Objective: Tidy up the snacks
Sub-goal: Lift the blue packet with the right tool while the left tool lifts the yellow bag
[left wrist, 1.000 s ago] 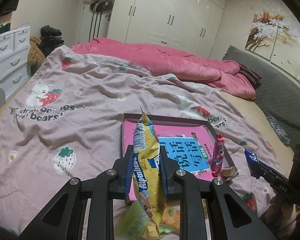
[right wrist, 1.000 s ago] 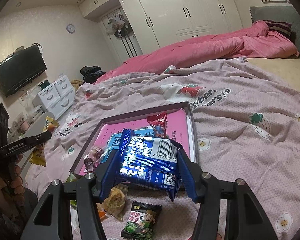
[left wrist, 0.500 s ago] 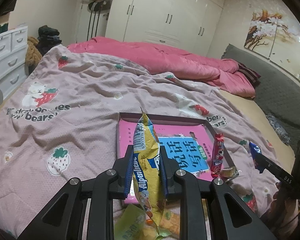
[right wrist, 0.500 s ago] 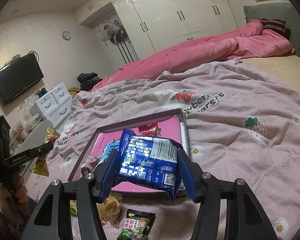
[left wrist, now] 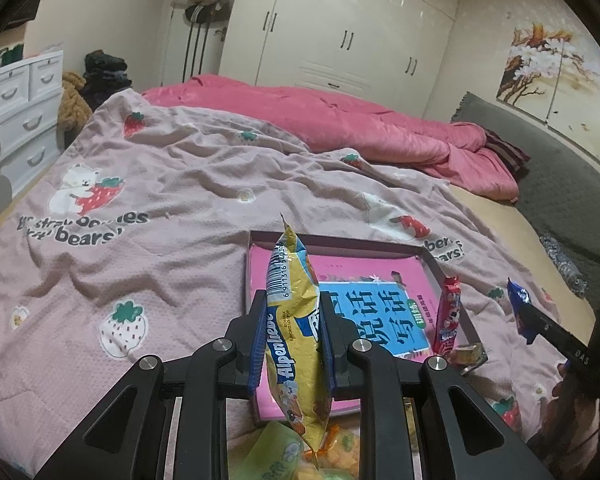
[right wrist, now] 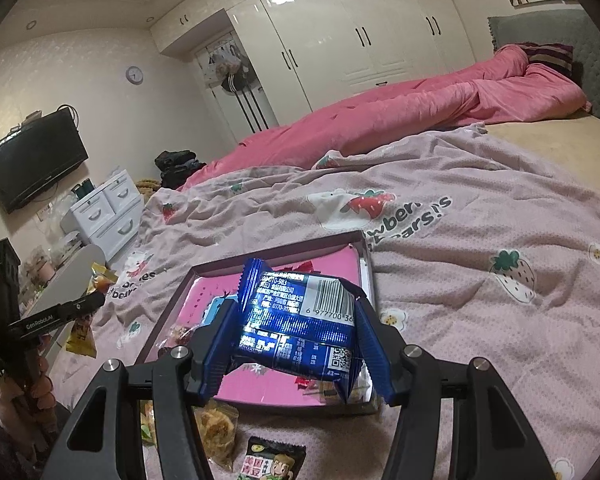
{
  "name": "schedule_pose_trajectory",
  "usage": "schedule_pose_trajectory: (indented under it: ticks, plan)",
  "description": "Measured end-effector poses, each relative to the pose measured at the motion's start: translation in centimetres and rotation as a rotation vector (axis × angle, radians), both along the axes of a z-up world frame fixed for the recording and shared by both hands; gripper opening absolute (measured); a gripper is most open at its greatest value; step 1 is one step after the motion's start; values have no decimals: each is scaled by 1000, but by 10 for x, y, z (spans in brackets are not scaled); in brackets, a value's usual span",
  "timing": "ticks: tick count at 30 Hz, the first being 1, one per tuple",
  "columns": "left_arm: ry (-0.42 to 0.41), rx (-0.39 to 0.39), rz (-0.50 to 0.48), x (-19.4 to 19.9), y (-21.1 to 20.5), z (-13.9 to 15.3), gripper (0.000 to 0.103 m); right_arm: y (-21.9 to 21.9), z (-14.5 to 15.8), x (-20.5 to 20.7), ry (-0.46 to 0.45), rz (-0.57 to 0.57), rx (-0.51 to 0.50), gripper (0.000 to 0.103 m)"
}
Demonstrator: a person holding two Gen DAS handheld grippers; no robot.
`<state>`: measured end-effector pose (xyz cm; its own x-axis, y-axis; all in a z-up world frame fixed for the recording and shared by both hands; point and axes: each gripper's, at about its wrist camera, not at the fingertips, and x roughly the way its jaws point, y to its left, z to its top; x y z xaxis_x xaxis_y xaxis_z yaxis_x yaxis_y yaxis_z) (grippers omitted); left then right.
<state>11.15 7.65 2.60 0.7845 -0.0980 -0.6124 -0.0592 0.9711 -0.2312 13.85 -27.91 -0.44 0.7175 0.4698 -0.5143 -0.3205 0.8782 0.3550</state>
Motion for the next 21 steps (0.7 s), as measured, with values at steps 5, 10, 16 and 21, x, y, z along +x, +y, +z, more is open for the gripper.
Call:
schedule_pose_trajectory:
  ticks: [5, 10, 16, 21]
  plan:
    - [10, 3, -10, 4, -4, -5, 24, -2, -2, 5, 9, -4, 14, 58]
    - [22, 4, -26, 8, -10, -10, 24, -3, -1, 7, 5, -12, 18, 58]
    - [39, 12, -52, 12, -18, -17, 24, -6, -2, 11, 6, -21, 26, 58]
    - [54, 16, -70, 15, -26, -22, 24, -8, -3, 13, 11, -20, 31, 58]
